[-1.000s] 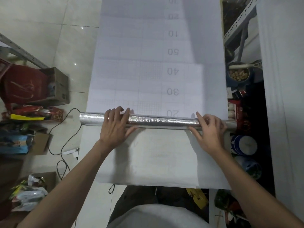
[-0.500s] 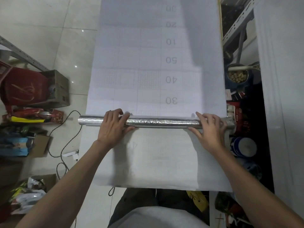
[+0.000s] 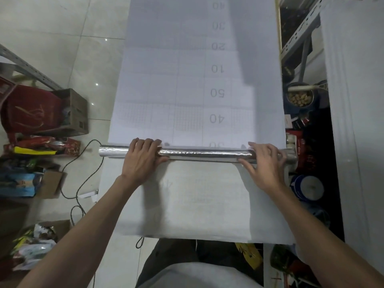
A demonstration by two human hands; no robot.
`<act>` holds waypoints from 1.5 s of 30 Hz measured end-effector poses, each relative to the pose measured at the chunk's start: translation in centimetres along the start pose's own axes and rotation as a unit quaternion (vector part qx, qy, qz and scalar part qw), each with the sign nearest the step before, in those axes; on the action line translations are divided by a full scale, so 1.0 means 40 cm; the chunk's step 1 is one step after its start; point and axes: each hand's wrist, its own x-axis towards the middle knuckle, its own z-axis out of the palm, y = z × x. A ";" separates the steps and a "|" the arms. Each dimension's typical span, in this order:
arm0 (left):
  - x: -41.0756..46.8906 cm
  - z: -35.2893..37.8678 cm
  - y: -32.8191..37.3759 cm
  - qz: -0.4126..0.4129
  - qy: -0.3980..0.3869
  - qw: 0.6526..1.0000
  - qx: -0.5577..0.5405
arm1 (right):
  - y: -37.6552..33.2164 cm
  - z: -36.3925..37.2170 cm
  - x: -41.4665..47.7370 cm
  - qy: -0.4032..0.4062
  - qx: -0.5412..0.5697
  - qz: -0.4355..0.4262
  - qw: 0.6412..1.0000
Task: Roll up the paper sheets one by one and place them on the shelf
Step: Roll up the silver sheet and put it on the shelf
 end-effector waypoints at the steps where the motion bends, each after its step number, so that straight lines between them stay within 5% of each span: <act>1: 0.003 -0.004 0.001 -0.004 0.003 1.000 -0.017 | -0.002 -0.004 0.002 0.015 0.017 0.005 1.000; 10: 0.028 -0.006 -0.003 0.021 -0.034 0.998 0.050 | -0.004 0.007 0.008 -0.030 -0.042 -0.013 0.999; 30: 0.025 0.003 -0.017 0.059 0.018 0.998 -0.020 | 0.003 0.009 0.023 -0.041 -0.021 0.008 0.999; 37: 0.034 -0.005 -0.003 0.027 -0.040 0.999 0.014 | -0.007 0.002 0.040 -0.065 -0.046 0.013 0.997; 45: 0.030 -0.001 0.006 0.000 0.000 1.000 0.009 | -0.027 0.006 0.037 -0.018 -0.020 -0.001 1.000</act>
